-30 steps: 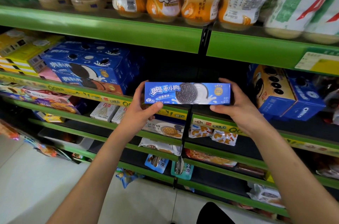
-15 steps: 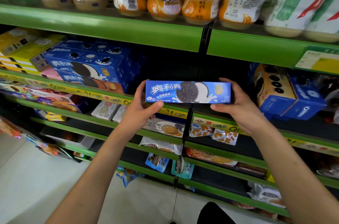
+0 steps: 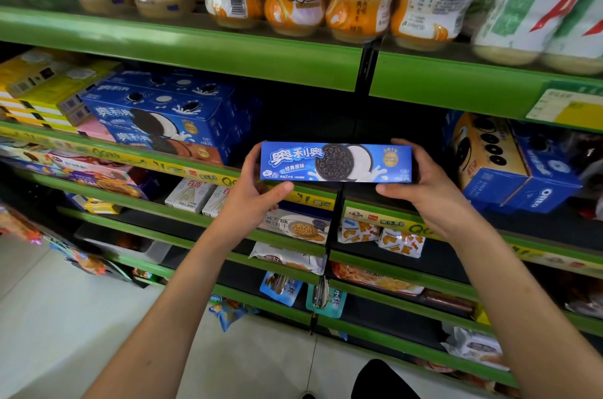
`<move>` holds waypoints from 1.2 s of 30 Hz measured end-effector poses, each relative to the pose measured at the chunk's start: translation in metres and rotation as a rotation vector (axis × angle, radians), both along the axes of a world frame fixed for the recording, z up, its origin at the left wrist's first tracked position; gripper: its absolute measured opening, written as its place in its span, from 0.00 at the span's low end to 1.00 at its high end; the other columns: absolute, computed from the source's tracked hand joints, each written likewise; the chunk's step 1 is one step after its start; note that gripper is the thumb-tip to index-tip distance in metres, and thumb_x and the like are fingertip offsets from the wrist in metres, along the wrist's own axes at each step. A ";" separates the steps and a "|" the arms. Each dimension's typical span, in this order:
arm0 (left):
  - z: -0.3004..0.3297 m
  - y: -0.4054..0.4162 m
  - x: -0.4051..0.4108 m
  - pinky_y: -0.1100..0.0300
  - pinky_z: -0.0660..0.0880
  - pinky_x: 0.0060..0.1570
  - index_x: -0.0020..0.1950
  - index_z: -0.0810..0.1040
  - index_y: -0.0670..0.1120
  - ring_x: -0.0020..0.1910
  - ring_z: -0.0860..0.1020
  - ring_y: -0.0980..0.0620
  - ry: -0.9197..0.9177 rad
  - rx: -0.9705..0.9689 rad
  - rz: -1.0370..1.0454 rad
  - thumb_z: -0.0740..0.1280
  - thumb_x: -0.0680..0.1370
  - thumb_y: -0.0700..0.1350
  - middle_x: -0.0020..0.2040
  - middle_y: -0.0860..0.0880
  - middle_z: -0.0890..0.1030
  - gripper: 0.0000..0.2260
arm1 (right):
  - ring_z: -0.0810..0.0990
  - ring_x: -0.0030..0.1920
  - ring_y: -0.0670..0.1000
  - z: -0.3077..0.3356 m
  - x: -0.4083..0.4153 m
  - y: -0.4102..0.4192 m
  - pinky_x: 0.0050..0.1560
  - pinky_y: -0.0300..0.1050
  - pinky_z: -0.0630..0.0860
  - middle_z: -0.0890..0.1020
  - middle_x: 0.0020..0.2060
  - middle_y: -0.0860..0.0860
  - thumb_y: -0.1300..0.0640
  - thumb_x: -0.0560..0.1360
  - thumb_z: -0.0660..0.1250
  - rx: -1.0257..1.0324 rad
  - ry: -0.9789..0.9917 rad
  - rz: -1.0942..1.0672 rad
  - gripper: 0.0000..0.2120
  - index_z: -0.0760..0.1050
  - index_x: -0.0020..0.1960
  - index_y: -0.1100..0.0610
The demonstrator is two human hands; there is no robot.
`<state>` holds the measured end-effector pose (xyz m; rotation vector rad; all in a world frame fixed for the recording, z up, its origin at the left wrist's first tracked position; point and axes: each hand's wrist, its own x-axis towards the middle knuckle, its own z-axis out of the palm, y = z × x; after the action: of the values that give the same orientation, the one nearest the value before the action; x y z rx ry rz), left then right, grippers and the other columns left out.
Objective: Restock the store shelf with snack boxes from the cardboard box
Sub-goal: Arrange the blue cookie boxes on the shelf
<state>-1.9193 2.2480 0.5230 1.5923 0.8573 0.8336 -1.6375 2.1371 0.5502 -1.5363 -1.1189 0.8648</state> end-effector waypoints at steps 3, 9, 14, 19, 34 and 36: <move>-0.001 0.000 0.000 0.64 0.78 0.42 0.75 0.56 0.63 0.53 0.80 0.59 0.007 0.002 0.005 0.72 0.71 0.56 0.58 0.64 0.78 0.37 | 0.82 0.55 0.42 0.000 0.000 0.000 0.57 0.42 0.75 0.83 0.54 0.40 0.49 0.54 0.80 -0.006 0.002 -0.005 0.38 0.71 0.59 0.27; -0.002 0.001 0.000 0.64 0.78 0.42 0.76 0.56 0.62 0.54 0.80 0.59 0.025 0.002 0.018 0.72 0.75 0.51 0.59 0.64 0.78 0.36 | 0.82 0.55 0.42 0.000 0.001 0.000 0.56 0.41 0.75 0.83 0.53 0.40 0.54 0.57 0.80 -0.007 -0.005 -0.006 0.37 0.71 0.58 0.27; 0.000 -0.001 0.001 0.63 0.78 0.42 0.77 0.55 0.61 0.54 0.80 0.57 0.011 -0.004 0.016 0.72 0.72 0.55 0.60 0.62 0.78 0.38 | 0.82 0.55 0.41 -0.001 0.000 0.000 0.55 0.39 0.75 0.84 0.53 0.39 0.56 0.59 0.79 -0.002 0.001 -0.015 0.36 0.71 0.58 0.27; 0.001 -0.001 0.000 0.63 0.78 0.42 0.77 0.55 0.62 0.57 0.79 0.58 0.014 -0.011 0.015 0.72 0.71 0.58 0.62 0.62 0.77 0.39 | 0.82 0.55 0.42 -0.002 0.001 -0.001 0.56 0.41 0.75 0.84 0.54 0.41 0.59 0.61 0.80 0.006 0.013 -0.015 0.37 0.71 0.60 0.29; -0.001 -0.002 -0.004 0.51 0.79 0.52 0.74 0.60 0.68 0.39 0.76 0.53 -0.016 -0.026 -0.024 0.62 0.72 0.73 0.39 0.62 0.79 0.32 | 0.81 0.58 0.42 0.003 -0.004 -0.003 0.59 0.43 0.76 0.83 0.56 0.40 0.48 0.61 0.81 -0.007 0.125 0.003 0.44 0.65 0.72 0.40; -0.001 -0.001 -0.005 0.47 0.79 0.54 0.73 0.61 0.69 0.38 0.74 0.51 -0.029 -0.045 -0.039 0.63 0.72 0.71 0.37 0.62 0.78 0.29 | 0.81 0.60 0.45 0.005 -0.006 -0.002 0.55 0.41 0.79 0.83 0.56 0.40 0.44 0.64 0.78 0.018 0.208 0.008 0.42 0.63 0.74 0.42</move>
<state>-1.9243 2.2472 0.5218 1.5496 0.8159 0.8029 -1.6440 2.1349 0.5554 -1.3926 -0.9792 0.9930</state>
